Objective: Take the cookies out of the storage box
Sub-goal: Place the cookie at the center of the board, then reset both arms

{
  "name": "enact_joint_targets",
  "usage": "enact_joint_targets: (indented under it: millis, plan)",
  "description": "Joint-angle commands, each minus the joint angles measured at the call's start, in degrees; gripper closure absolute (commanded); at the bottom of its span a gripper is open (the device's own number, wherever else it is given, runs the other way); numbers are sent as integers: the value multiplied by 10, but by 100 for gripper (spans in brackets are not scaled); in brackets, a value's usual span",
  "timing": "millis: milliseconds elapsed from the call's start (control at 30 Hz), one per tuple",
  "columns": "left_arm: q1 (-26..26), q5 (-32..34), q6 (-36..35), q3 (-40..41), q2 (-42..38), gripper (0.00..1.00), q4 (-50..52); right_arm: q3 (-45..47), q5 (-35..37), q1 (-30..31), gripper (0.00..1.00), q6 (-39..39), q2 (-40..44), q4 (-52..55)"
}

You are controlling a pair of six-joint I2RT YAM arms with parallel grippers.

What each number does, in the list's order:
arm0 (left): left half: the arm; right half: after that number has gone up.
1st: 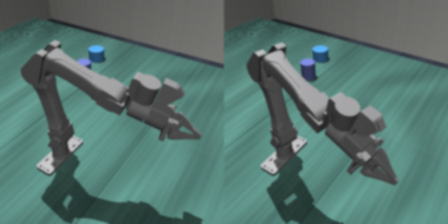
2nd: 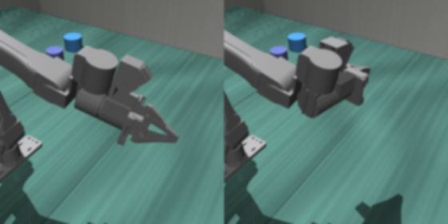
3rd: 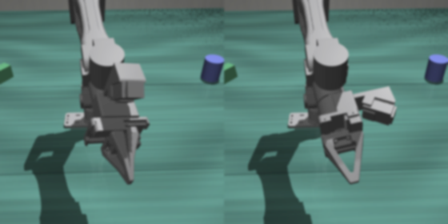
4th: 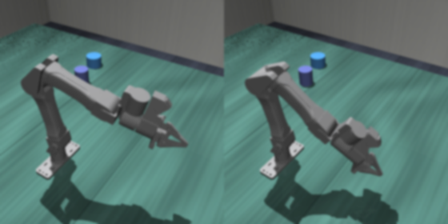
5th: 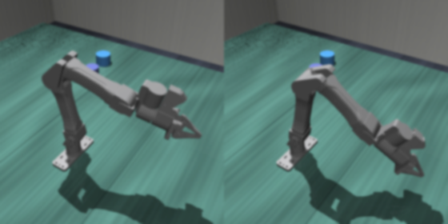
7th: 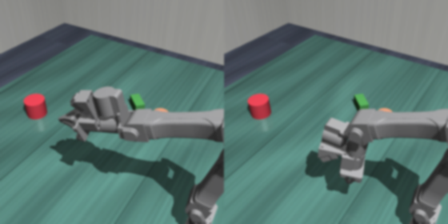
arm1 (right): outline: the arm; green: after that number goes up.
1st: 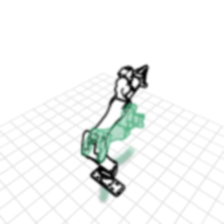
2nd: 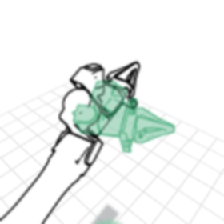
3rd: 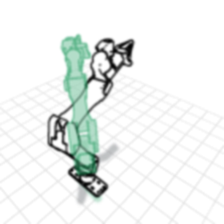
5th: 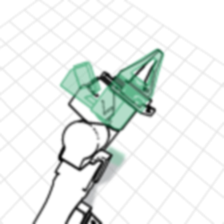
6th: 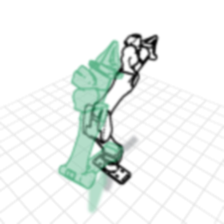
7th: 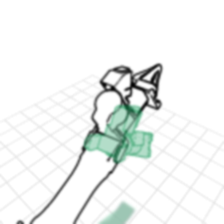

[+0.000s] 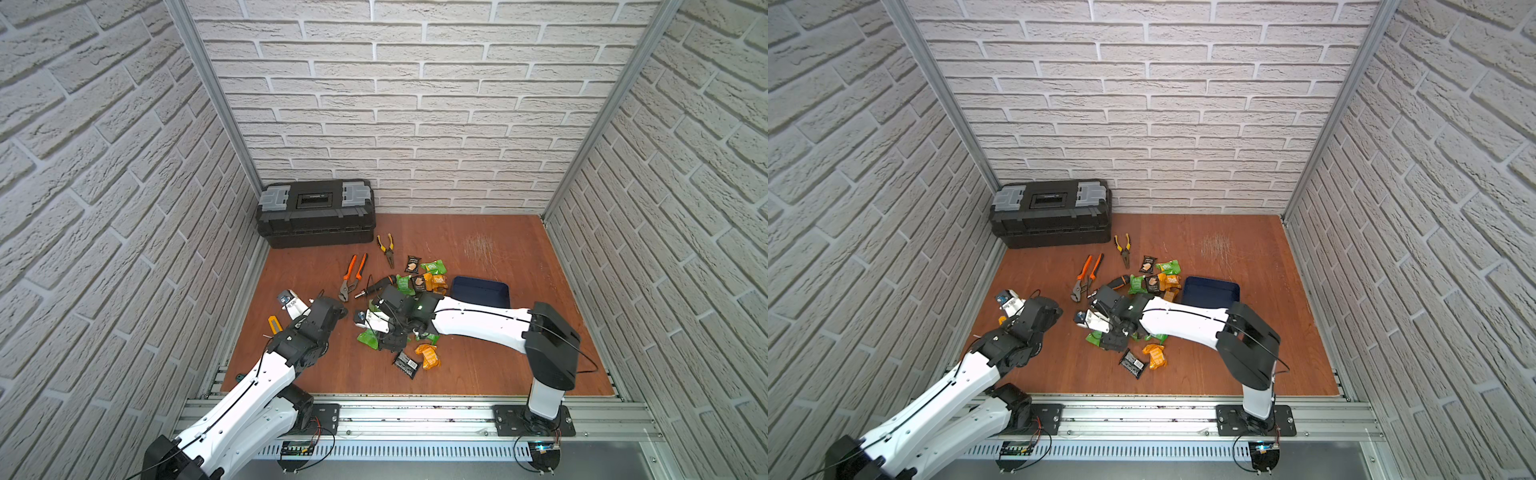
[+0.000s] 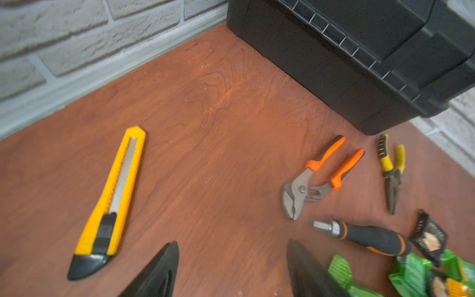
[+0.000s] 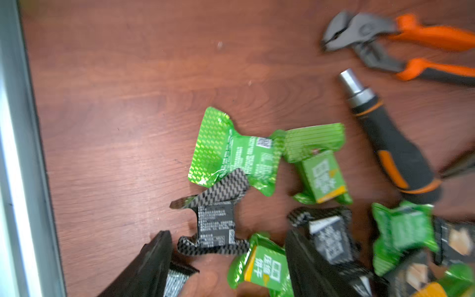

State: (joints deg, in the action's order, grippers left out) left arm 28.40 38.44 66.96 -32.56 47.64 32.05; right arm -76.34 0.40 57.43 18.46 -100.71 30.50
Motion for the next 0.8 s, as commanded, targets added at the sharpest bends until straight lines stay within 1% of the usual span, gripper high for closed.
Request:
enact_joint_targets:
  millis: [0, 33, 100, 167, 233, 300, 333, 367, 433, 467, 500, 533, 600, 667, 767]
  plan:
    - [-36, -5, -108, -31, 23, 14, -78, 51, 31, -26, 25, -47, 105, -51]
    - [-50, -9, -145, -33, 33, 10, -105, 78, 54, -45, 25, -64, 140, -73]
    - [-70, -14, -234, -31, 51, 7, -170, 134, 106, -98, 25, -100, 204, -115]
    - [-87, -12, -320, -39, 74, 5, -211, 197, 159, -170, 20, -141, 270, -151]
    - [-107, -13, -379, -52, 99, 5, -231, 248, 215, -243, 17, -179, 324, -178]
    - [-130, -19, -417, -54, 114, 4, -255, 297, 259, -306, 14, -182, 363, -211]
    - [-144, -37, -441, -43, 115, 4, -282, 322, 277, -339, 12, -187, 378, -233]
    - [-158, -56, -464, -28, 117, 4, -315, 346, 279, -378, 12, -198, 390, -254]
    - [-181, -75, -486, -4, 118, 4, -363, 387, 266, -449, 12, -221, 406, -294]
    - [-195, -83, -493, 8, 118, 4, -383, 410, 265, -479, 11, -228, 409, -321]
    - [-206, -83, -494, 20, 119, 4, -400, 431, 279, -498, 11, -233, 409, -352]
    - [-216, -83, -500, 36, 118, 4, -425, 456, 303, -513, 10, -242, 407, -386]
    - [-227, -80, -524, 65, 122, 4, -476, 497, 304, -538, 9, -241, 400, -455]
    - [-236, -81, -556, 70, 137, 4, -497, 532, 278, -554, 9, -235, 384, -520]
    - [-254, -104, -570, 82, 160, 4, -541, 561, 244, -566, 9, -225, 353, -597]
